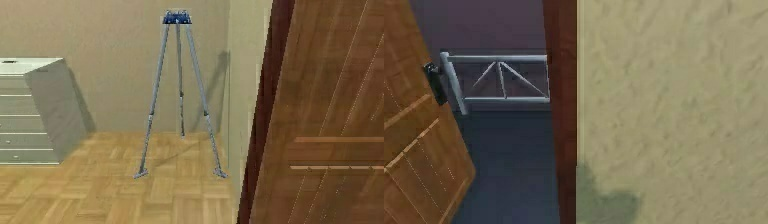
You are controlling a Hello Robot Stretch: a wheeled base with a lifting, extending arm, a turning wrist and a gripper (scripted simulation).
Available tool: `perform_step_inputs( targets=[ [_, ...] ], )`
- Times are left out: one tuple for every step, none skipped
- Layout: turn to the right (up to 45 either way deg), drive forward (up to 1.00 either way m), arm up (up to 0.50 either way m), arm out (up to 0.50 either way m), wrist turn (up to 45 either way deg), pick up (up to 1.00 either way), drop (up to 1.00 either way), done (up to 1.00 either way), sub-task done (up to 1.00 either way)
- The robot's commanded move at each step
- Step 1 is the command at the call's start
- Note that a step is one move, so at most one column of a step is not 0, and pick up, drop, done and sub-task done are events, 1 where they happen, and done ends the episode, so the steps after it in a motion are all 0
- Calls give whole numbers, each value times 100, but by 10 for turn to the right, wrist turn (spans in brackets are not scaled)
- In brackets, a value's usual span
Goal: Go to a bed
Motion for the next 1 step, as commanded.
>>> perform_step_inputs(
  targets=[
    [240, 0, 0, 0, 0, 0, 0, 0, 0]
  ],
)
